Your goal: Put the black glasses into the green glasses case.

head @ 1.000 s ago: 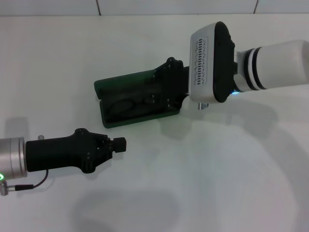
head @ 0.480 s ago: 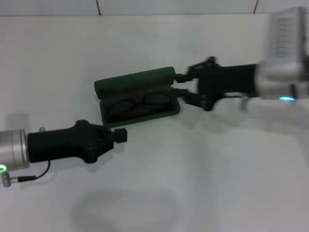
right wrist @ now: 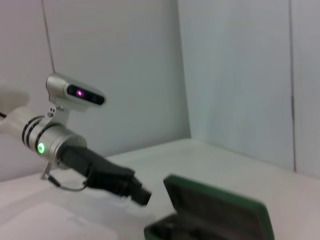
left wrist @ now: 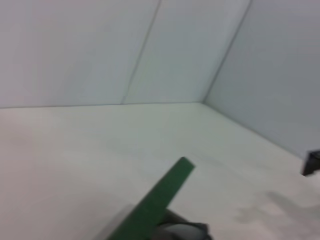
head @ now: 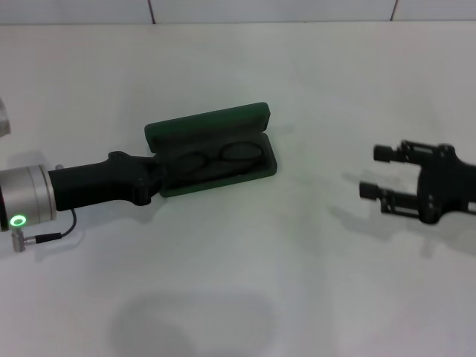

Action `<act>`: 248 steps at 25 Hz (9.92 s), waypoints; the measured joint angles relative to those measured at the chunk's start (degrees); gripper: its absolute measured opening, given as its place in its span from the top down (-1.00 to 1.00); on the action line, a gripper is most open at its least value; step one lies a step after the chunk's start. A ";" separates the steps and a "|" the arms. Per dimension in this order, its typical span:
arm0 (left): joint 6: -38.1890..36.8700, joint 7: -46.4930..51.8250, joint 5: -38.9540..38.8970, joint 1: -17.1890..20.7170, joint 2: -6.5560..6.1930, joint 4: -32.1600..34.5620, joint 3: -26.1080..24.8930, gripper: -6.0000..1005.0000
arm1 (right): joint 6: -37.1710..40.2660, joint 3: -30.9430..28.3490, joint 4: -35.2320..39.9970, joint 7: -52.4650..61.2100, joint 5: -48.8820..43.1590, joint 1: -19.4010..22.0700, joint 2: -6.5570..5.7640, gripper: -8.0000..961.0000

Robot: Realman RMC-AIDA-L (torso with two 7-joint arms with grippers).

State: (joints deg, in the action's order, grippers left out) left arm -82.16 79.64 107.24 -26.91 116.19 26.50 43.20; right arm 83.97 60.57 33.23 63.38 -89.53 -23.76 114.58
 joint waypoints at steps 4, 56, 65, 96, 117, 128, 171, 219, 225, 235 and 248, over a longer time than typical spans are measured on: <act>3.24 0.02 0.39 0.03 0.00 0.00 0.13 0.99 | 0.34 -0.14 -2.86 -2.73 0.23 1.80 0.03 -0.15; 17.13 2.01 3.10 -5.97 -0.06 0.59 0.46 0.99 | 2.88 1.04 -6.51 -4.82 -0.82 2.37 0.72 -0.84; 4.27 8.88 2.68 -2.24 -1.43 3.53 0.16 0.99 | 2.95 0.93 -6.51 -4.95 -0.82 2.31 0.72 -0.84; 58.01 46.65 -5.71 -1.77 3.96 23.84 47.16 0.99 | 2.12 -0.05 -6.51 -5.04 -0.36 2.93 0.37 -0.84; 56.18 48.76 -4.93 1.62 3.58 25.76 49.59 0.99 | 0.66 -0.36 -6.51 -5.21 -0.72 2.35 0.29 -0.84; 54.04 45.96 -6.30 5.95 3.54 28.90 49.52 0.99 | 0.25 -0.36 -6.28 -5.20 -0.74 2.30 0.48 -0.84; 52.64 26.34 -19.47 12.30 3.87 28.79 51.13 0.99 | -1.45 -0.31 -6.60 -5.11 -0.74 0.82 0.64 -0.83; 32.99 17.47 -31.01 2.70 -1.44 14.24 34.08 0.72 | -0.21 -0.21 -6.55 -3.70 -0.52 1.26 0.72 -0.83; 24.17 15.32 -30.89 4.00 -1.52 13.98 26.62 0.29 | 0.07 -1.09 -6.02 -1.55 -0.27 1.04 0.55 -0.83; 0.33 -4.85 -30.38 13.13 -1.73 14.60 18.54 -0.51 | 8.42 -4.41 -5.88 -2.35 -0.78 1.43 -1.54 -0.83; -11.17 -11.69 -19.26 24.02 -0.35 17.74 17.70 -0.72 | 13.97 -4.07 -6.39 -11.65 -6.06 4.79 0.41 -0.83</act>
State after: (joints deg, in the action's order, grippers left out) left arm -93.33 67.95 87.99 -2.89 115.84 44.23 60.90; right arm 97.94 56.50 26.84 51.73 -95.59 -18.97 114.99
